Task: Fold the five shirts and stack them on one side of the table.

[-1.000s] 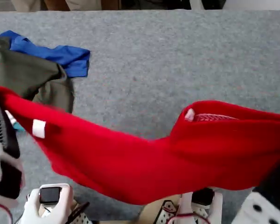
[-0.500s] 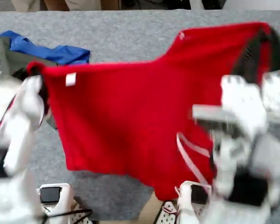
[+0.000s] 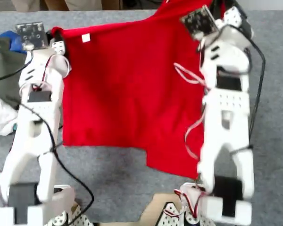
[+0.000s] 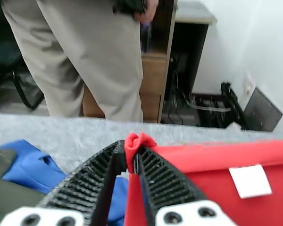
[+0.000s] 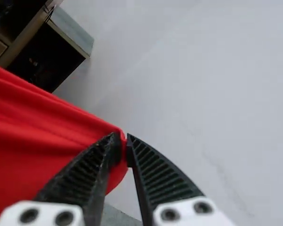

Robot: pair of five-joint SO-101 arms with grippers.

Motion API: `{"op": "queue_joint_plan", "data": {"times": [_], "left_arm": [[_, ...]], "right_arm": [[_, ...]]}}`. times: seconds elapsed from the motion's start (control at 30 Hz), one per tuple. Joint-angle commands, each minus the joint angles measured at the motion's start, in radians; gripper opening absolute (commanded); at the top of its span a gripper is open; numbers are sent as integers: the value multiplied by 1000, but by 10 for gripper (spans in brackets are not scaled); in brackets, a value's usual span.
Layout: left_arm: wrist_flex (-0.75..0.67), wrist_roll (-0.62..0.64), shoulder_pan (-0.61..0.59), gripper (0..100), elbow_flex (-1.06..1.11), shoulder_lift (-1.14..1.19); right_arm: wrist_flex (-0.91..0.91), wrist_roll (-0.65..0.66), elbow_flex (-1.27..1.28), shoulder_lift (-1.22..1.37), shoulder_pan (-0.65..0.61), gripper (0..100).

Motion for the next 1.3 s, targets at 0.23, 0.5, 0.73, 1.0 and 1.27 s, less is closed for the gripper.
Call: {"op": "queue_joint_plan", "data": {"times": [0.23, 0.5, 0.73, 1.0, 1.27], "left_arm": [[281, -2, -11, 19, -235, 68], [695, -3, -34, 19, -330, 68], [1059, -100, 0, 19, -374, 68], [1223, -155, -11, 19, -296, 68], [1264, -157, -12, 19, -124, 68]], "right_arm": [[445, -2, -216, -27, -18, 5], [919, 9, -209, -200, -18, 5], [1115, 54, -44, -398, -28, 5], [1140, 87, 366, -839, -45, 5], [1339, 87, 619, -1136, 13, 5]]}}
